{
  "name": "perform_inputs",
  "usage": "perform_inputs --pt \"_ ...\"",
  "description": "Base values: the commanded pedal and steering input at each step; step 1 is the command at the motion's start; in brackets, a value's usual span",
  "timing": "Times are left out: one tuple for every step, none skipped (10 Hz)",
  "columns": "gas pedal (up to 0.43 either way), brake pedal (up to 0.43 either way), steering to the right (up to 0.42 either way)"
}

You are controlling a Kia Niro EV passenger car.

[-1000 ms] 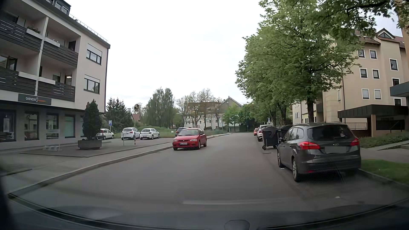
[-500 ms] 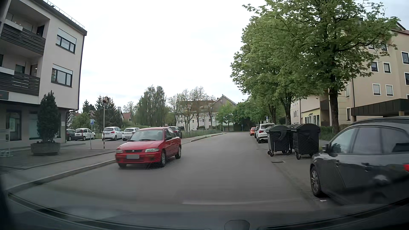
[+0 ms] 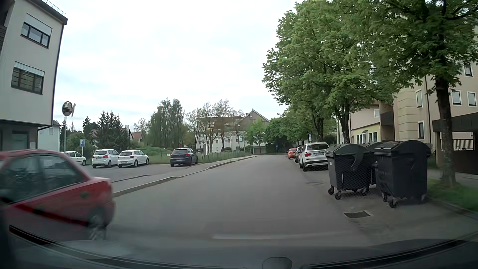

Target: Follow the waypoints while adhering to traffic rules and regulations

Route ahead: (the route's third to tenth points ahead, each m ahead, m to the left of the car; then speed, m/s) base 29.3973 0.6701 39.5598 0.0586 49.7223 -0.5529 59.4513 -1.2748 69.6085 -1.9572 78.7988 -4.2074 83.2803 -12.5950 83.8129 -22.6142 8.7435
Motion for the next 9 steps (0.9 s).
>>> perform_inputs --pt "0.047 0.0 0.025" --pt "0.039 0.0 0.025" --pt "0.039 0.0 0.025" --pt "0.039 0.0 0.025" --pt "0.039 0.0 0.025" --pt "0.047 0.0 0.024" --pt "0.047 0.0 0.023" --pt "0.067 0.0 0.022" --pt "0.087 0.0 0.019"
